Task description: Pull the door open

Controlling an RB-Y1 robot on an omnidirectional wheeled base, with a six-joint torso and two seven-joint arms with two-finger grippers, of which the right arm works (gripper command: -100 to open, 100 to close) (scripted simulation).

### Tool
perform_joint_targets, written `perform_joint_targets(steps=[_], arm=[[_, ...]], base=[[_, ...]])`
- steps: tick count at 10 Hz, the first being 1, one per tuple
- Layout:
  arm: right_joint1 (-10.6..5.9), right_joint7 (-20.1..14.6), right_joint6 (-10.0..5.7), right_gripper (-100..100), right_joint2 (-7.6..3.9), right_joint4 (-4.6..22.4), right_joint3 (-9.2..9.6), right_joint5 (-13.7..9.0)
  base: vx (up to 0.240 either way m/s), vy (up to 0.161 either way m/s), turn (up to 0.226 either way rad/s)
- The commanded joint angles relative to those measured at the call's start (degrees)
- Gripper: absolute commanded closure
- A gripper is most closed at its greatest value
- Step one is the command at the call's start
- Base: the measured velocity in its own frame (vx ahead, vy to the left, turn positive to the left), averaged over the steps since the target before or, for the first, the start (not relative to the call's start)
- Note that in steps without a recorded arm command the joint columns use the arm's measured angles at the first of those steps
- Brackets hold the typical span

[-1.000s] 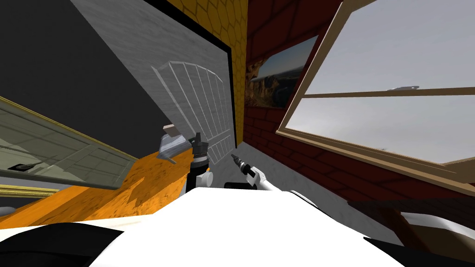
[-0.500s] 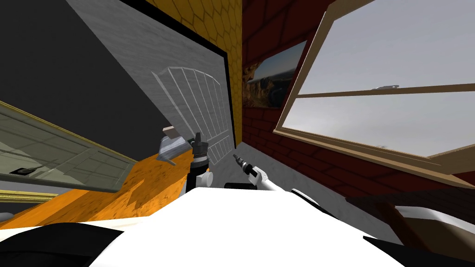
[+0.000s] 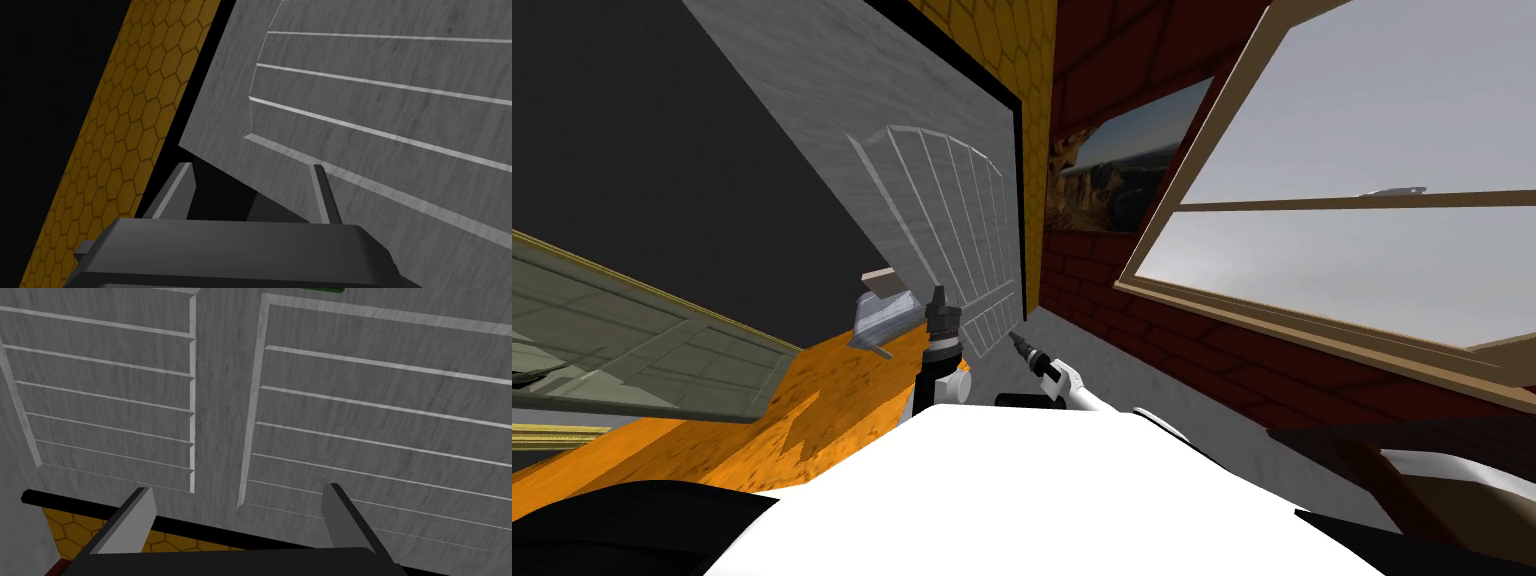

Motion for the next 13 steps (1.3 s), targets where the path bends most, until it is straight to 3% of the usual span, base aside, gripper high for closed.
perform_joint_targets(steps=[1, 4, 13], arm=[[0.12, 0.12, -0.05, -100, 1.62, -0.28, -0.03, -0.07], [0.20, 0.26, -0.10, -100, 3.94, -0.46, -0.07, -0.12], [0.21, 0.28, -0.10, -100, 4.37, -0.49, -0.07, -0.12]], base=[[0.053, 0.226, -0.017], [0.022, 0.146, 0.110], [0.005, 0.001, 0.006]])
